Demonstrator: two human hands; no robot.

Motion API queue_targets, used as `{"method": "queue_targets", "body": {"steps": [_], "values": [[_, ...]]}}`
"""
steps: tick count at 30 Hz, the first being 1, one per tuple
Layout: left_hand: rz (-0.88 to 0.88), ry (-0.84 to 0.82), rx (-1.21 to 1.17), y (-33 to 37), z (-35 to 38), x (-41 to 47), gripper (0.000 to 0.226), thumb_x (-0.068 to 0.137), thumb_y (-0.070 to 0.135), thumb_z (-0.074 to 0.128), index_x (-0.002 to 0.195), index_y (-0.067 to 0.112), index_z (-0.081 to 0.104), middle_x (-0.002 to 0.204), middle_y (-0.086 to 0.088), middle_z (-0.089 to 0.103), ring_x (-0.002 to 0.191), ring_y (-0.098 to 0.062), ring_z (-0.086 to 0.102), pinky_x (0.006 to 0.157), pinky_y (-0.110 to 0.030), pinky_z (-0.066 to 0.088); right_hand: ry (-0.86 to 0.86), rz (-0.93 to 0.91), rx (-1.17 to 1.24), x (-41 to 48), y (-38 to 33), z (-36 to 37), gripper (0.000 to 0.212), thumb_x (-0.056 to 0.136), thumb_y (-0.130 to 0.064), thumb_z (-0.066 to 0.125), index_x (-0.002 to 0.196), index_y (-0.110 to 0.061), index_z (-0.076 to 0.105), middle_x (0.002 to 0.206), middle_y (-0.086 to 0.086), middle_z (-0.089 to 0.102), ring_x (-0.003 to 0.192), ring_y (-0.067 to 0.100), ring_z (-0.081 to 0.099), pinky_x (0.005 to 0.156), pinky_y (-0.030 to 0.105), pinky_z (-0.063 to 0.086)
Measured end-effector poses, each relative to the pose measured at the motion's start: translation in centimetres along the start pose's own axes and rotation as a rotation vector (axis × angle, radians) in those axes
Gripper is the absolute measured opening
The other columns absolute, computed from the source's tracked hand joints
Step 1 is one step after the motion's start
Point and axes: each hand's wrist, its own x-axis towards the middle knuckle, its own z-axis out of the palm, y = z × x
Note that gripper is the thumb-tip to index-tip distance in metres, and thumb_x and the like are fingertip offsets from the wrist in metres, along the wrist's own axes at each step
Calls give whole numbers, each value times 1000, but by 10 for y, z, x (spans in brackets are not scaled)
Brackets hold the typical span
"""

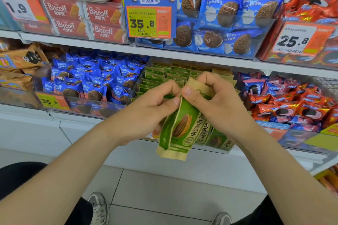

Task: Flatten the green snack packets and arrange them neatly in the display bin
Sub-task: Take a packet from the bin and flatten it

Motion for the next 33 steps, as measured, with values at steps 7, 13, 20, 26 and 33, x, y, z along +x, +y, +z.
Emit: {"method": "queue_targets", "body": {"steps": [7, 13, 20, 26, 33], "values": [[-2, -64, 118, -1, -3, 1, 22, 110, 30, 55, 115, 17, 72, 102, -14, 78, 88, -33, 77, 70, -48, 64, 296, -149, -39, 4, 1, -4, 20, 88, -29, 86, 85, -17, 70, 77, -4, 72, 70, 9, 65, 64, 32, 55], [106, 230, 26, -16, -7, 10, 28, 109, 32, 57, 102, 15, 78, 102, -18, 78, 101, -46, 74, 89, -65, 60, 39, 239, 311, 2, -7, -16, 39, 92, -28, 80, 126, -14, 68, 108, 6, 81, 98, 26, 79, 86, 45, 66], [94, 444, 241, -18, -15, 19, 32, 110, 36, 54, 101, 19, 79, 91, 3, 80, 88, -13, 77, 84, -45, 64, 234, 243, 400, 0, -6, -19, 18, 94, -10, 76, 111, -4, 78, 93, 12, 82, 84, 29, 81, 70, 39, 67], [32, 259, 829, -45, -37, 31, 21, 94, 56, 70, 86, 39, 79, 122, 4, 47, 120, -18, 50, 107, -48, 42, 370, 153, 395, 2, -3, -21, 10, 99, -4, 71, 108, -3, 75, 94, 9, 82, 88, 27, 81, 73, 37, 67], [-162, 39, 928, -37, -40, 32, 40, 83, 75, 69, 119, 57, 71, 173, 12, 12, 154, -29, 14, 122, -64, 19, 261, -20, 104, 8, 5, -14, 30, 102, -6, 67, 126, -22, 60, 116, -4, 77, 109, 16, 76, 88, 49, 65]]}}
